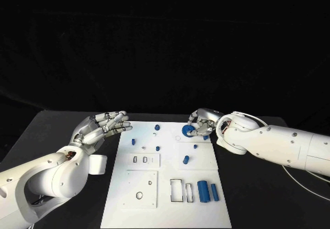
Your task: Assemble the parts on the task board
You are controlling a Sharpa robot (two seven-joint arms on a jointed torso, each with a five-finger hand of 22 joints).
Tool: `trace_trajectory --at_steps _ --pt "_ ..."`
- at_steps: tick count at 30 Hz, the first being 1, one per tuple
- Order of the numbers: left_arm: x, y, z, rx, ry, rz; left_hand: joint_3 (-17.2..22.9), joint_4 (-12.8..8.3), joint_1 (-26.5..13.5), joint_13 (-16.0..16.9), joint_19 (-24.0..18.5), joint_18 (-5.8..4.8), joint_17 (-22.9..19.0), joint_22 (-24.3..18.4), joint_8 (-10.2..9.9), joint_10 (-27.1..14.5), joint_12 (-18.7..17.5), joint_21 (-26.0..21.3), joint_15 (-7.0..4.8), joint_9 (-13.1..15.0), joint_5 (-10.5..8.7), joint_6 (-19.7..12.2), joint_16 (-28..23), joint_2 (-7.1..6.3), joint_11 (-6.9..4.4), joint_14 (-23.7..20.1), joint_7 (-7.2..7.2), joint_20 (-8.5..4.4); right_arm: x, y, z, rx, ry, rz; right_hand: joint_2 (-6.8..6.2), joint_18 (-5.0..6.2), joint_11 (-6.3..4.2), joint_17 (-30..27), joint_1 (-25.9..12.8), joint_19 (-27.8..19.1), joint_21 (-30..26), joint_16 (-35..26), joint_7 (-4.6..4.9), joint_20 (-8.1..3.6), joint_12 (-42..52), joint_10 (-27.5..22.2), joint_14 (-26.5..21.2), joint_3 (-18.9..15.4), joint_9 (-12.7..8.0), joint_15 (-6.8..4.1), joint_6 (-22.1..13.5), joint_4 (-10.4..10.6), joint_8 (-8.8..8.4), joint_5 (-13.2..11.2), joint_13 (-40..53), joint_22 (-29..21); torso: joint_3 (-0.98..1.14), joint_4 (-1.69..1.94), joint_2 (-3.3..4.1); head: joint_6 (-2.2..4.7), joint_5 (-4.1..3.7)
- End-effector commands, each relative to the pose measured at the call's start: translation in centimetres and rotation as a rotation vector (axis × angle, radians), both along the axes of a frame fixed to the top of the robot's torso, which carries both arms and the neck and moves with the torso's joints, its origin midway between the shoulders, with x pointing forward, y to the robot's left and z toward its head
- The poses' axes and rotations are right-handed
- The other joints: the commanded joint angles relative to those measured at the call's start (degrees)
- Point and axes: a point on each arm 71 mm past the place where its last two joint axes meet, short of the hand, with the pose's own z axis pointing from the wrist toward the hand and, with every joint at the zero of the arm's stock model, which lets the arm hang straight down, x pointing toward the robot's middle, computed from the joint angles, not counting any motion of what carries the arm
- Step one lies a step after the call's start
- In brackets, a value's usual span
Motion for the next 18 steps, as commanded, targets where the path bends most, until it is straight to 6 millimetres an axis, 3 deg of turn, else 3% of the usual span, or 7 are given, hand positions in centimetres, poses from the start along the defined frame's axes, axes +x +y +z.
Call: trace_trajectory --at_steps 1,8,18 --pt "-0.04 -0.26 0.11 -0.008 -0.005 -0.023 0.1 -0.1 -0.2 0.0 0.6 0.76 0.0 0.0 -0.3 -0.1 -0.3 0.1 0.24 -0.1 0.03 -0.4 -0.4 -0.16 0.15 0.3 1.26 0.03 -0.18 0.1 -0.57 -0.027 0.02 0.012 0.0 -0.38 0.13 7.8 0.6 0.3 0.2 0.4 -0.1 0.1 0.4 -0.1 4.5 0.5 0.1 0.27 0.3 0.0 0.6 0.2 3.7 0.1 -0.02 -0.02 0.03 -0.09 0.04" --pt "-0.02 -0.22 0.09 -0.007 -0.004 -0.023 0.1 -0.1 -0.2 0.0 0.6 0.76 0.0 0.0 -0.3 -0.1 -0.3 0.1 0.24 -0.1 0.03 -0.4 -0.4 -0.16 0.15 0.3 1.26 0.03 -0.27 0.08 -0.55 -0.041 -0.001 0.02 0.29 -0.42 -0.21 7.9 1.4 0.4 0.3 0.4 -0.49 -0.09 0.7 0.0 4.5 1.9 0.4 0.01 1.9 -0.3 2.02 -0.9 4.1 0.5 -0.01 0.01 0.02 -0.15 0.07" --pt "0.0 -0.16 0.08 -0.006 -0.003 -0.021 0.1 -0.1 -0.2 0.0 0.6 0.76 0.0 0.0 -0.3 -0.1 -0.3 0.1 0.24 -0.1 0.03 -0.4 -0.4 -0.16 0.15 0.3 1.26 0.03 -0.42 0.28 -0.25 -0.064 -0.062 0.051 0.8 -0.55 -0.96 8.2 3.2 0.7 0.7 0.5 -1.29 -0.65 1.2 0.5 4.6 7.2 0.3 -0.64 4.4 -2.0 4.06 -3.3 4.9 1.3 -0.03 0.02 0.02 -0.3 0.19"
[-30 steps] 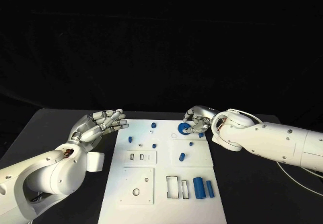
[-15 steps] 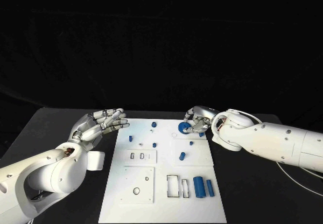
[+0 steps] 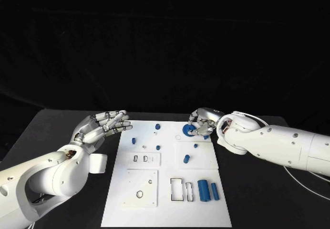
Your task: Assemble the parts on the task board
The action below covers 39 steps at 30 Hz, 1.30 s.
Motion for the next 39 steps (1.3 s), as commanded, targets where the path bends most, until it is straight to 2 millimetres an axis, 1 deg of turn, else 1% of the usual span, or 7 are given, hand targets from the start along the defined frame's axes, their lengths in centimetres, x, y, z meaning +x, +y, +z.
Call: trace_trajectory --at_steps 1,15,24,30,33,35,39 --pt "-0.1 -0.2 0.1 -0.008 -0.007 -0.02 0.2 -0.1 -0.3 0.0 0.5 0.75 0.1 -0.1 -0.3 -0.1 -0.4 0.1 0.25 -0.1 0.02 -0.4 -0.4 -0.16 0.16 0.2 1.29 0.03 -0.2 0.2 -0.2 -0.038 -0.037 0.032 0.31 -0.57 -0.49 8.3 0.9 0.3 0.3 0.3 -0.42 -0.18 0.3 0.1 4.7 1.0 0.2 -0.54 0.9 -0.3 0.73 -0.2 4.9 0.2 -0.01 -0.01 0.01 0.02 0.03" --pt "0.0 -0.3 0.1 -0.008 -0.006 -0.021 0.2 -0.1 -0.3 0.0 0.5 0.75 0.1 -0.1 -0.3 -0.1 -0.4 0.1 0.25 -0.1 0.02 -0.4 -0.4 -0.16 0.16 0.2 1.29 0.03 -1.7 2.9 1.2 -0.013 -0.201 0.11 -0.03 -1.15 -0.92 8.8 -0.7 1.9 1.9 0.4 -0.88 -0.59 0.6 0.5 4.8 4.6 -0.4 -0.94 2.2 -0.3 1.1 0.4 5.4 2.9 -0.04 0.02 -0.06 0.41 0.23" --pt "0.0 -0.3 0.1 -0.008 -0.005 -0.023 0.2 -0.1 -0.3 0.0 0.5 0.75 0.1 -0.1 -0.3 -0.1 -0.4 0.1 0.25 -0.1 0.02 -0.4 -0.4 -0.16 0.16 0.2 1.29 0.03 -3.5 7.2 2.1 0.008 -0.257 0.199 -0.14 -1.22 -1.03 8.9 -1.3 2.1 2.2 0.4 -1.01 -0.67 0.6 0.7 4.8 5.5 -0.6 -1.03 2.6 -0.2 1.01 0.3 5.5 3.3 -0.04 0.04 -0.03 0.68 0.46" --pt "0.0 -0.4 0.1 -0.009 -0.004 -0.026 0.2 -0.1 -0.3 0.0 0.5 0.75 0.1 -0.1 -0.3 -0.1 -0.4 0.1 0.25 -0.1 0.02 -0.4 -0.4 -0.16 0.16 0.2 1.29 0.03 -3.5 9.8 2.2 0.007 -0.267 0.243 -0.18 -1.22 -1.05 8.8 -1.4 2.1 2.2 0.4 -1.02 -0.7 0.6 0.6 4.8 5.7 -0.7 -1.06 2.7 -0.2 0.92 0.2 5.5 3.3 -0.14 0.28 0.01 0.72 0.49" --pt "0.0 -0.5 0.1 -0.01 -0.004 -0.027 0.2 -0.1 -0.3 0.0 0.5 0.75 0.1 -0.1 -0.3 -0.1 -0.4 0.1 0.25 -0.1 0.02 -0.4 -0.4 -0.16 0.16 0.2 1.29 0.03 -3.2 10.9 2.1 0.003 -0.269 0.255 -0.22 -1.22 -1.05 8.8 -1.5 2.1 2.2 0.4 -1.01 -0.7 0.5 0.6 4.8 5.8 -0.8 -1.06 2.7 -0.2 0.86 0.2 5.4 3.3 -0.17 0.25 0.03 0.69 0.59" --pt "0.0 -0.5 0.1 -0.01 -0.004 -0.028 0.2 -0.1 -0.3 0.0 0.5 0.75 0.1 -0.1 -0.3 -0.1 -0.4 0.1 0.25 -0.1 0.02 -0.4 -0.4 -0.16 0.16 0.2 1.29 0.03 -2.9 11.5 2.0 0.0 -0.268 0.26 -0.24 -1.2 -1.05 8.8 -1.5 2.1 2.1 0.4 -1.01 -0.71 0.5 0.6 4.8 5.9 -0.8 -1.07 2.6 -0.2 0.81 0.2 5.4 3.2 -0.09 0.11 0.07 0.67 0.7" --pt "0.0 -0.6 0.1 -0.011 -0.004 -0.031 0.2 -0.1 -0.3 0.0 0.5 0.75 0.1 -0.1 -0.3 -0.1 -0.4 0.1 0.25 -0.1 0.02 -0.4 -0.4 -0.16 0.16 0.2 1.29 0.03 -2.3 12.5 1.5 -0.006 -0.264 0.265 -0.27 -1.21 -1.04 8.8 -1.6 2.1 2.2 0.4 -0.99 -0.72 0.5 0.6 4.8 6.0 -0.9 -1.07 2.6 -0.1 0.71 0.1 5.4 3.3 -0.08 0.18 0.11 0.57 0.77"
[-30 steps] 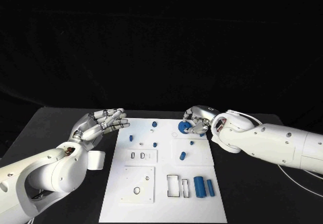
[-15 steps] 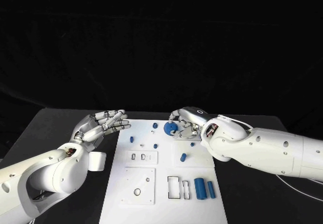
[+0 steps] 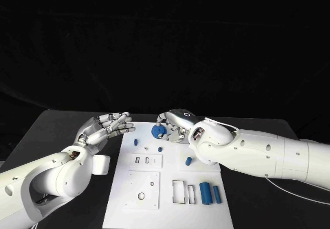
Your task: Assemble the parts on the task board
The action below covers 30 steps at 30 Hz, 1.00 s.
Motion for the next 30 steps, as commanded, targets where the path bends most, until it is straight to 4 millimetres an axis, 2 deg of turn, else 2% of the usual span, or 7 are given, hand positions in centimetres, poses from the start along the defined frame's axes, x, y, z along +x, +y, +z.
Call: trace_trajectory --at_steps 1,13,15,19,23,30 --pt "0.0 -0.3 0.1 -0.01 -0.008 -0.023 0.2 -0.1 -0.3 0.0 0.5 0.76 0.1 -0.1 -0.3 -0.1 -0.4 0.1 0.25 -0.1 0.02 -0.4 -0.4 -0.16 0.16 0.2 1.29 0.03 0.3 0.4 -0.3 -0.024 -0.016 -0.002 0.17 -0.32 -0.33 8.8 -0.3 0.4 0.2 0.2 -1.65 0.0 0.2 -0.1 4.7 0.3 0.1 -0.36 1.8 0.0 -0.09 -0.3 5.4 1.5 0.04 0.02 0.05 -0.17 0.07" --pt "0.0 -0.3 0.1 -0.009 -0.007 -0.023 0.2 -0.2 -0.4 0.0 0.5 0.75 0.1 -0.1 -0.4 -0.1 -0.5 0.1 0.28 -0.1 0.02 -0.4 -0.5 -0.17 0.2 0.2 1.34 0.04 1.2 1.4 -1.2 -0.054 -0.003 -0.014 0.07 -0.27 -0.28 8.8 -0.7 0.2 0.0 0.2 -1.57 -0.01 0.0 -0.2 4.7 0.7 -0.1 -0.34 1.8 0.1 -0.36 -0.5 5.3 1.3 0.08 0.06 0.05 -0.5 0.21" --pt "0.0 -0.3 0.1 -0.009 -0.007 -0.023 0.2 -0.2 -0.4 0.0 0.5 0.75 0.1 -0.1 -0.4 -0.1 -0.5 0.1 0.28 -0.1 0.02 -0.4 -0.5 -0.17 0.2 0.2 1.34 0.04 1.3 1.4 -1.3 -0.059 0.0 -0.018 0.07 -0.27 -0.28 8.8 -0.7 0.2 0.0 0.2 -1.57 -0.01 0.0 -0.2 4.7 0.7 -0.1 -0.34 1.8 0.1 -0.36 -0.5 5.3 1.3 0.15 -0.04 0.05 -0.59 0.25" --pt "0.0 -0.3 0.1 -0.009 -0.007 -0.022 0.2 -0.2 -0.4 0.0 0.5 0.75 0.1 -0.1 -0.4 -0.1 -0.5 0.1 0.28 -0.1 0.02 -0.4 -0.5 -0.17 0.2 0.2 1.34 0.04 1.5 1.5 -1.5 -0.068 0.007 -0.022 0.03 -0.26 -0.25 8.8 -0.9 0.2 0.0 0.2 -1.55 0.0 0.0 -0.2 4.7 0.8 -0.2 -0.32 1.8 0.1 -0.44 -0.6 5.3 1.3 0.12 -0.16 0.01 -0.64 0.31" --pt "0.0 -0.3 0.1 -0.009 -0.006 -0.023 0.2 -0.2 -0.4 0.0 0.5 0.75 0.2 -0.2 -0.4 -0.1 -0.6 0.1 0.28 -0.1 0.02 -0.4 -0.5 -0.16 0.2 0.2 1.35 0.04 1.5 1.6 -1.6 -0.077 0.015 -0.019 -0.15 -0.24 -0.21 8.7 -1.2 0.1 -0.1 0.2 -1.49 0.01 -0.1 -0.3 4.7 0.9 -0.3 -0.29 1.7 0.2 -0.6 -0.7 5.2 1.2 0.14 -0.13 0.01 -0.49 0.28" --pt "0.0 -0.3 0.1 -0.008 -0.006 -0.022 0.2 -0.2 -0.4 0.0 0.5 0.75 0.2 -0.2 -0.4 -0.1 -0.6 0.1 0.28 -0.1 0.02 -0.4 -0.5 -0.16 0.2 0.2 1.35 0.04 1.4 1.7 -2.0 -0.09 0.031 -0.012 -0.47 -0.24 -0.15 8.7 -1.6 0.1 -0.1 0.2 -1.44 0.05 -0.1 -0.3 4.7 1.0 -0.4 -0.24 1.7 0.3 -0.75 -0.7 5.2 1.2 0.13 -0.05 -0.02 -0.84 0.28"
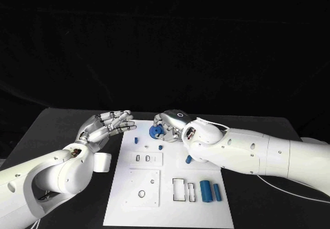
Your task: Assemble the parts on the task board
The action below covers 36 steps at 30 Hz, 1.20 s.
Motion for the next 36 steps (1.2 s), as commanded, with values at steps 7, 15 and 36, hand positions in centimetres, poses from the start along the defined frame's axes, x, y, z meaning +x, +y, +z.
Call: trace_trajectory --at_steps 7,15,36 --pt "0.0 -0.1 0.1 -0.007 -0.008 -0.018 0.3 -0.2 -0.4 0.0 0.5 0.75 0.1 -0.1 -0.2 -0.1 -0.3 0.1 0.28 -0.1 0.03 -0.4 -0.2 -0.12 0.21 0.2 1.36 0.05 0.2 -0.3 -0.6 -0.042 0.025 -0.007 -0.03 -0.25 -0.14 8.7 -0.5 0.1 -0.1 0.2 -1.41 0.05 -0.1 -0.3 4.7 0.2 0.0 -0.23 1.7 0.0 -0.12 -0.1 5.2 1.3 -0.03 -0.04 0.0 -0.33 0.04" --pt "0.0 0.0 0.1 -0.006 -0.008 -0.016 0.3 -0.2 -0.4 0.0 0.5 0.75 0.1 -0.1 -0.2 -0.1 -0.3 0.1 0.28 -0.1 0.03 -0.4 -0.2 -0.12 0.21 0.2 1.36 0.05 0.5 -0.6 -0.6 -0.044 0.024 -0.026 -0.13 -0.24 -0.12 8.6 -0.7 0.1 -0.1 0.1 -1.39 0.07 -0.3 -0.5 4.7 0.2 0.0 -0.22 1.7 0.1 -0.18 -0.1 4.9 1.2 -0.03 0.06 -0.02 -0.23 -0.1" --pt "0.0 0.2 0.1 -0.004 -0.006 -0.013 0.3 -0.3 -0.4 0.0 0.5 0.75 0.1 -0.1 -0.3 -0.1 -0.3 0.1 0.29 -0.1 0.03 -0.5 -0.3 -0.11 0.22 0.2 1.37 0.05 0.2 -1.4 -0.7 -0.019 0.048 -0.014 -1.58 -0.18 2.3 8.7 -5.4 -0.1 -0.4 0.2 1.16 2.15 -1.3 -1.6 4.6 -6.4 -3.2 1.98 -4.3 4.6 -7.86 -1.0 3.9 1.4 -0.01 0.06 0.0 0.07 0.0"
